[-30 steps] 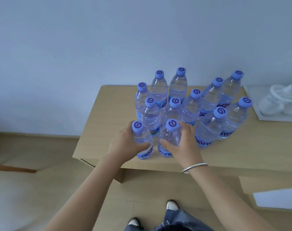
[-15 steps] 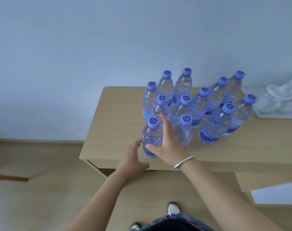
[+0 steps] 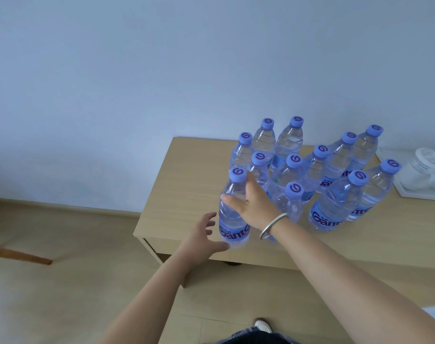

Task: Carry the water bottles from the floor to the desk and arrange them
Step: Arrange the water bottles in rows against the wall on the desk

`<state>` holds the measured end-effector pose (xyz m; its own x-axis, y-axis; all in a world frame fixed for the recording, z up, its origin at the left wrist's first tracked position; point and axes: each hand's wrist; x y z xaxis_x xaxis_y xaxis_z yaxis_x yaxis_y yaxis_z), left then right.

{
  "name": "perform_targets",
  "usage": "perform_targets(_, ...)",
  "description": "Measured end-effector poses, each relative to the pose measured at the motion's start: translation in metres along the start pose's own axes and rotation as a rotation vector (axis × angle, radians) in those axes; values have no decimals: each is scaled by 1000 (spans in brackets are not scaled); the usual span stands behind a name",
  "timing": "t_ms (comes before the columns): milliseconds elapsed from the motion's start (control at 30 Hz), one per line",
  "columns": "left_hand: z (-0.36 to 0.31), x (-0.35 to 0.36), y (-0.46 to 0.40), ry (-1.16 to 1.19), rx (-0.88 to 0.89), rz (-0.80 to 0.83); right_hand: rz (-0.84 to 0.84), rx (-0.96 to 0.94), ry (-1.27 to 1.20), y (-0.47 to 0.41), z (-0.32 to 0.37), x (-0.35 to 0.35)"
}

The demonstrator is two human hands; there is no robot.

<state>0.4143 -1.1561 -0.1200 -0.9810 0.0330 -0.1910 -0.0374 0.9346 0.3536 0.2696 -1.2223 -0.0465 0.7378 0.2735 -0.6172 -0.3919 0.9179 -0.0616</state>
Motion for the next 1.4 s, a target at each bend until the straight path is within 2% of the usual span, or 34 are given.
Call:
perform_targets(133, -20, -19, 13, 152, 108, 76, 34, -64, -175, -18, 47, -16)
perform_targets(233, -40, -31, 25, 259, 249, 77, -31, -117, -224, -27, 81, -22)
perform_targets(333, -56, -47, 40, 313, 319, 49, -95, -112, -238, -33, 105, -23)
perform_targets(400, -63, -58, 49, 325, 344, 59, -20, -142, -300, -38, 119, -24)
perform_targets(533, -76, -83, 65, 311, 348, 179, 318, -157, -598, -51, 136, -29)
perform_targets(600, -83, -95, 71, 300, 336, 263, 432, -197, -692, -56, 143, -27)
perform_targets(700, -92, -109, 80, 264, 350, 310, 406, -260, -730, -60, 159, -20)
perform_targets(900, -99, -135, 81, 183, 344, 247, 346, -314, -749, -69, 177, -8)
perform_targets(1100, -106, -135, 62, 194, 362, 148, 349, -321, -712, -86, 181, -12)
perform_targets(1300, -117, -125, 15, 179, 360, -233, 109, -281, -256, -129, 183, -27)
perform_targets(1400, -115, -128, -13, 159, 321, -245, 56, -250, -120, -150, 171, -26)
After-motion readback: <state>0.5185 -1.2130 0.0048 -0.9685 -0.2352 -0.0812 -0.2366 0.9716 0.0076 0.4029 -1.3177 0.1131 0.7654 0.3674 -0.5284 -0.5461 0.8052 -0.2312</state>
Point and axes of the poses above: each hand's wrist, its own y-axis away from the middle knuckle, its own x-axis out of the palm, z = x × y, and after that the axes turned 9 degrees about y, right-handed
